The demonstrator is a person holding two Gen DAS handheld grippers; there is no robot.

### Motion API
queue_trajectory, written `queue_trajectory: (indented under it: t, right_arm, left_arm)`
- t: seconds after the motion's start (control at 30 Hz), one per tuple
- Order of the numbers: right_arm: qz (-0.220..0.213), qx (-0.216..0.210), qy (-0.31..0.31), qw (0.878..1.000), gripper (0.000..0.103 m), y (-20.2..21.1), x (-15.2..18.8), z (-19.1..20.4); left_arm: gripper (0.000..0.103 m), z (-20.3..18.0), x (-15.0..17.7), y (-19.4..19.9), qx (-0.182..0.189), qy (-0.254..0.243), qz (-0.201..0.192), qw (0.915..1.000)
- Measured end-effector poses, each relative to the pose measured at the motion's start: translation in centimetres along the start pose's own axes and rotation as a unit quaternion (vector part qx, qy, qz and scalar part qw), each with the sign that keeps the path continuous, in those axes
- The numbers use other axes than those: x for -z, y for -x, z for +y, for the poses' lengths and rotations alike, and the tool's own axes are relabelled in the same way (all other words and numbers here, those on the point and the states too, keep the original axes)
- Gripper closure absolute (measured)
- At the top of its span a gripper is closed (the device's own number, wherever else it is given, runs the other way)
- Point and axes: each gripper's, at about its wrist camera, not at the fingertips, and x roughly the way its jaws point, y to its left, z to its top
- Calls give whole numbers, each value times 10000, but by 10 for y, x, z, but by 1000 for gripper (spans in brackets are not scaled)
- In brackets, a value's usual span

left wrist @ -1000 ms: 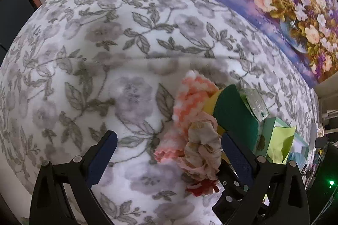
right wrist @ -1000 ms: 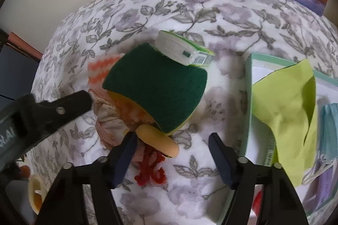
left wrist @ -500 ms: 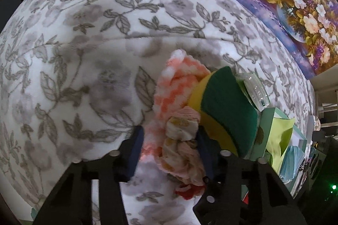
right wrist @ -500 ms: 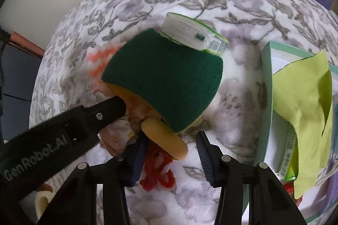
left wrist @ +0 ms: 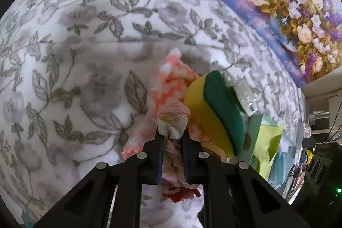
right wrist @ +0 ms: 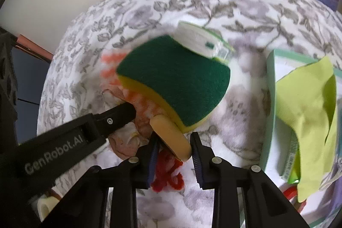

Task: Organize soft objects
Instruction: 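Grasp the pink lace fabric with the left gripper while the right grasps the beige round puff, then carry the pink lace and beige puff into the tray and open both grippers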

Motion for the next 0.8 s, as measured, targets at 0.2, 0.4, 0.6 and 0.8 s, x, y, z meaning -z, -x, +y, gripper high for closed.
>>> queue_trajectory:
  t: [0.2,0.4,0.6,0.8]
  right_arm:
    - [-248,-36,95,9996,78,21,-3,3]
    - [-537,-69,207,9983,80,47,-5,6]
    - [-771,-42,237,9967,80,72,-6,5]
    - [-826,14,183,9964,80,80,-6,-1]
  left_arm:
    - [88,1,-6,32,110,26,-385,9992]
    - [88,-6,-10,68,8,-98,-859,9963]
    - [88,-12,-9,95,-33,-188,-1235,9922]
    - [88,-19,-6,101,-60,-231,-1325,9909]
